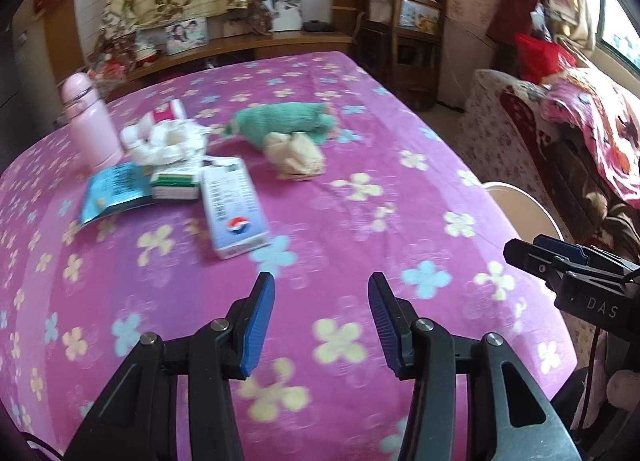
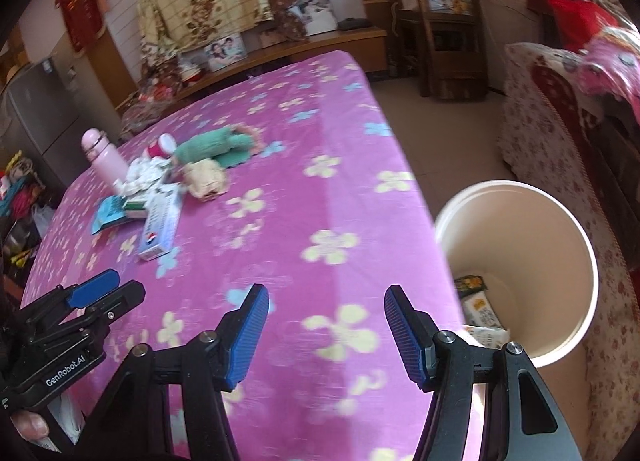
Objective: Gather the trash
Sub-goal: 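Move both open grippers back over the table trash, then grasp the crumpled white tissue with the left gripper while the right grasps the beige crumpled paper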
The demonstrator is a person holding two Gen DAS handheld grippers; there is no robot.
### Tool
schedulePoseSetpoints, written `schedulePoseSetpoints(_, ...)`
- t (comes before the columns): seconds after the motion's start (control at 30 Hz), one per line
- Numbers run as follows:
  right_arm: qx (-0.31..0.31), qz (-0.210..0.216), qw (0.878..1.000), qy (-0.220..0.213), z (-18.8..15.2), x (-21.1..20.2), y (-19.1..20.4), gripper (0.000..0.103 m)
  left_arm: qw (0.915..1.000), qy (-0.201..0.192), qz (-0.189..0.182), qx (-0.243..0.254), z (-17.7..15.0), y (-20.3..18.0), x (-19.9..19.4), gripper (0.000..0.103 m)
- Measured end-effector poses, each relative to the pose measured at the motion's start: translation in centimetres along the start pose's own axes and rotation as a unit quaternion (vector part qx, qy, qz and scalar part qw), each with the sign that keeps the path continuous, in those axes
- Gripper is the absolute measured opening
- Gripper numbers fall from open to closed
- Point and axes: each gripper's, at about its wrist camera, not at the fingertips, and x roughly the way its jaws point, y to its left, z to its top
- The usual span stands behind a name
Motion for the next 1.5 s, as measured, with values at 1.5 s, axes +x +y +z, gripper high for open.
schedulePoseSetpoints(1.5, -0.067, 0.059, 0.996, 0.015, 9.7, 13.3, 12.2, 0.069, 0.9918, 0.013, 0.021, -0.125, 9.1, 16.8, 5.5, 0.066)
